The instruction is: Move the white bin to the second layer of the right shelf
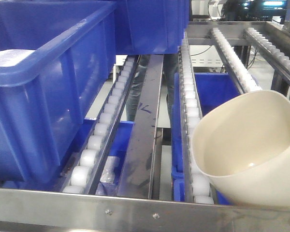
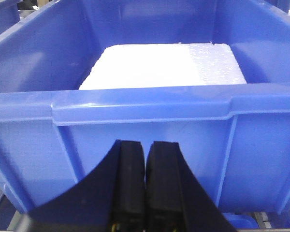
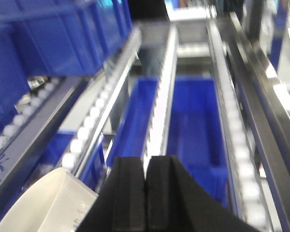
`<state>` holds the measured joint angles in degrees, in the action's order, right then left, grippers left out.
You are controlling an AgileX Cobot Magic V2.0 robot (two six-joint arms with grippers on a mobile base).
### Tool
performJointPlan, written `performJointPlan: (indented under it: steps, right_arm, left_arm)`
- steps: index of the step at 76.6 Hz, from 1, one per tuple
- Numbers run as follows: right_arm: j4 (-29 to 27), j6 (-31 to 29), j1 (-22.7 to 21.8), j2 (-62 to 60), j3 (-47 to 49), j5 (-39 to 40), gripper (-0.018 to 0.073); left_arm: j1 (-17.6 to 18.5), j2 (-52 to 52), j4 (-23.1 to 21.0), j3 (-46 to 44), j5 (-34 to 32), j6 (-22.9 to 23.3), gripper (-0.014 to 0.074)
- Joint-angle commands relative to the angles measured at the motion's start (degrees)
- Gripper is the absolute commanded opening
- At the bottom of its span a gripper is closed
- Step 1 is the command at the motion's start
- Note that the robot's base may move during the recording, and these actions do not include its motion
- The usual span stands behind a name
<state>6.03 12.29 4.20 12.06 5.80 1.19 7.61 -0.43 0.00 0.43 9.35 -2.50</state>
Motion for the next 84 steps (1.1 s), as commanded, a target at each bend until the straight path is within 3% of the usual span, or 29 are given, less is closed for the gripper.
performJointPlan:
  steps: [1,7,13,22,84]
  right_arm:
    - [-4.46,-7.0,-0.34,-2.02,-1.59,6.07,0.002]
    - [-7.05,-12.29,-0.34,-5.16,-4.14,4.88,0.002]
    - [-7.06,-12.29,-0.34,-8.54,-6.84,6.23,0.002]
    - [-7.06,-12.29,-0.34,-14.17,-6.65,-0.07,0.002]
    - [-7.06,-12.29,-0.34,-13.81,-6.6,1.02,0.002]
  left_arm:
    - [0.19,-0.79,0.0,2.11,-4.91,0.3,0.0085]
    - [0.19,-0.79,0.0,2.11,-4.91,0.3,0.0085]
    - [0.19,-0.79,0.0,2.11,-4.91,0.3,0.0085]
    - [0.19,-0.79,0.0,2.11,-4.91,0.3,0.0085]
    - [0.42,-0.79,0.0,2.11,-4.91,0.3,0.0085]
